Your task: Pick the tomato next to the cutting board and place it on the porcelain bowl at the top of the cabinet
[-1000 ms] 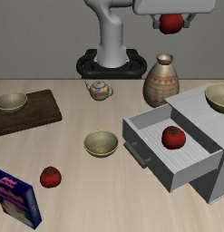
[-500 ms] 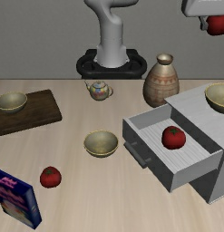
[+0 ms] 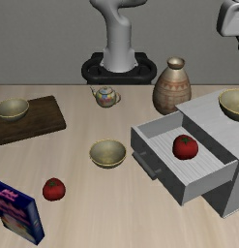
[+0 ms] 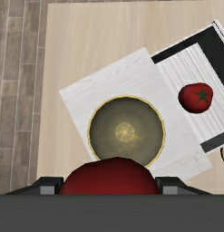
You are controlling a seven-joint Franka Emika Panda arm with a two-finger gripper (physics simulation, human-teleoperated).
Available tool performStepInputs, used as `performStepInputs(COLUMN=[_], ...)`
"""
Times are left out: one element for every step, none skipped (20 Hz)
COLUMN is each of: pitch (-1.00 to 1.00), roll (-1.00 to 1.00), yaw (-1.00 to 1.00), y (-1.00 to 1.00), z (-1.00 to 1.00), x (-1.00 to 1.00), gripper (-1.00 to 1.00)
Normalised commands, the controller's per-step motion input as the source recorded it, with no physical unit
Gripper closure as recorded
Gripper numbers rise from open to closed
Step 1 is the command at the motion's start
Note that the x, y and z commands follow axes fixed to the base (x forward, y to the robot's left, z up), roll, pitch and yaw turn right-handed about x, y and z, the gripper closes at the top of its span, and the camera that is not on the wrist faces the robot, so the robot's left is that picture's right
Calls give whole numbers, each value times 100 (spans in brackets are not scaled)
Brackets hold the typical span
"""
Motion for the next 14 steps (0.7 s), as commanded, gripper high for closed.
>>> performStepInputs(pitch=[0, 0, 0, 0, 0, 0, 0, 0, 0, 0, 0, 0, 0, 0], roll=[0, 0, 0, 0, 0, 0, 0, 0, 0, 0, 0, 0, 0, 0], yaw=[0, 0, 0, 0, 0, 0, 0, 0, 0, 0, 0, 0, 0, 0], y=[0, -100, 0, -100, 0, 0, 0, 0, 100, 0, 0, 0, 0, 0], z=[0, 0, 0, 0, -100, -100, -100, -100, -100, -100, -100, -100, 0, 0], x=[100, 0, 100, 0, 0, 0, 0, 0, 0, 0, 0, 0, 0, 0], gripper=[100, 100, 100, 100, 100, 100, 100, 100, 100, 100, 100, 100, -100, -100])
